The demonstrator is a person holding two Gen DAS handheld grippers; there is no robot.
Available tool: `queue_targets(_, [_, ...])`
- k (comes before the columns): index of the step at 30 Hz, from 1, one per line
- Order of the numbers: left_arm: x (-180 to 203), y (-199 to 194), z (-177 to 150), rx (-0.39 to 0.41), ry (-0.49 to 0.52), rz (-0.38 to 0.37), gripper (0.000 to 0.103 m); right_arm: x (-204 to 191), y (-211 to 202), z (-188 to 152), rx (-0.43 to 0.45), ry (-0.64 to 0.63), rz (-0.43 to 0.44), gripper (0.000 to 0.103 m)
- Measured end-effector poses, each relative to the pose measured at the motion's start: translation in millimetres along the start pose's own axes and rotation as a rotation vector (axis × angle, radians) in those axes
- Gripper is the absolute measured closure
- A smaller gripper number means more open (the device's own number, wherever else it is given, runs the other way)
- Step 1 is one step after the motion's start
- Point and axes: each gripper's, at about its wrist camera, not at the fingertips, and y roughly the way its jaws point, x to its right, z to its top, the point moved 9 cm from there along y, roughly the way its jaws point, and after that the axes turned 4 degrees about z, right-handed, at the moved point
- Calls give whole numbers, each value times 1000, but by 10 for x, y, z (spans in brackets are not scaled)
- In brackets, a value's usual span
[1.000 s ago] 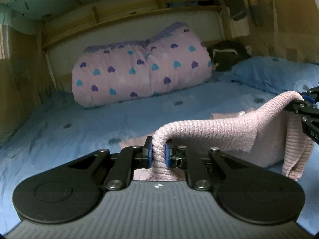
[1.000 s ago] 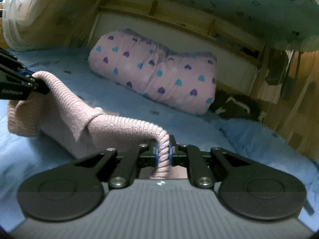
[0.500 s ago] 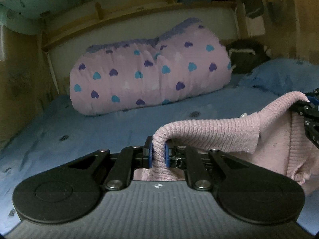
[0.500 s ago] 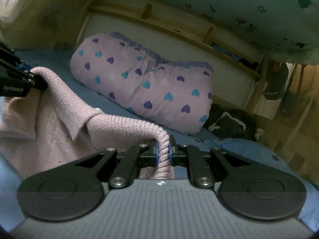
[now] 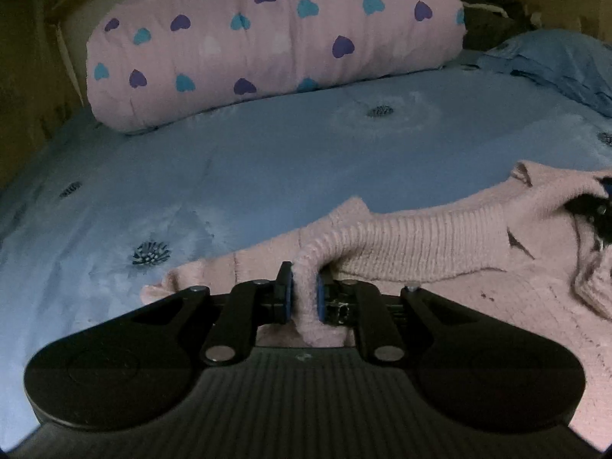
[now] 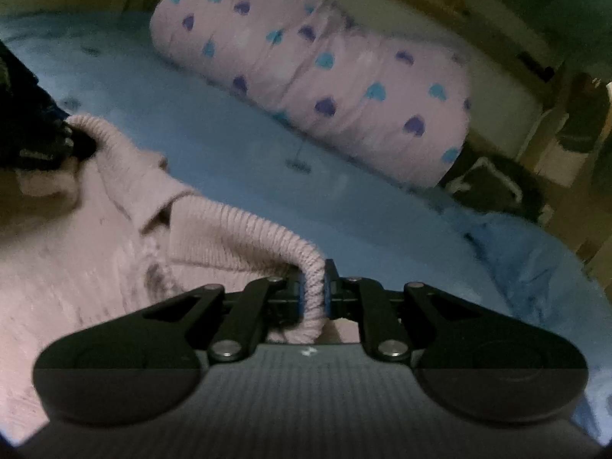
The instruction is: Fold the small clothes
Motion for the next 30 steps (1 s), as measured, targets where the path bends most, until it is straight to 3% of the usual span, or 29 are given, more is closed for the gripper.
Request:
queue_targets(7, [-32,-141,82,-20,9,-21,83,11,103,-45,-47,65,55,88])
queue_targets(9, [-81,-273,108,-29,-11,-40,74,49,44,-29,-44,97,75,86])
queue_targets(12, [-143,-462,148,-21,-13,-57,57,143,-88,9,-29,139,91,71])
queue_targets(18, [-223,-856,198,13,28,-72,39,371,-424,52,-13,235,122,69])
queue_targets(19, [-232,-918,203,19,29,-77,37,389,-477,53,-13,240,134,67])
queue_targets(21, [-230,-1029,194,22,28,-97,35,405,-588,50,-12,241,161,51])
queue_targets(22, [-218,-1076,181,21,30,-108,35,402,-648,51,-7,236,171,49])
queue_targets(30, [57,-1132,-102,-16,108,-163,35,258,-849,-48,1,195,277,48])
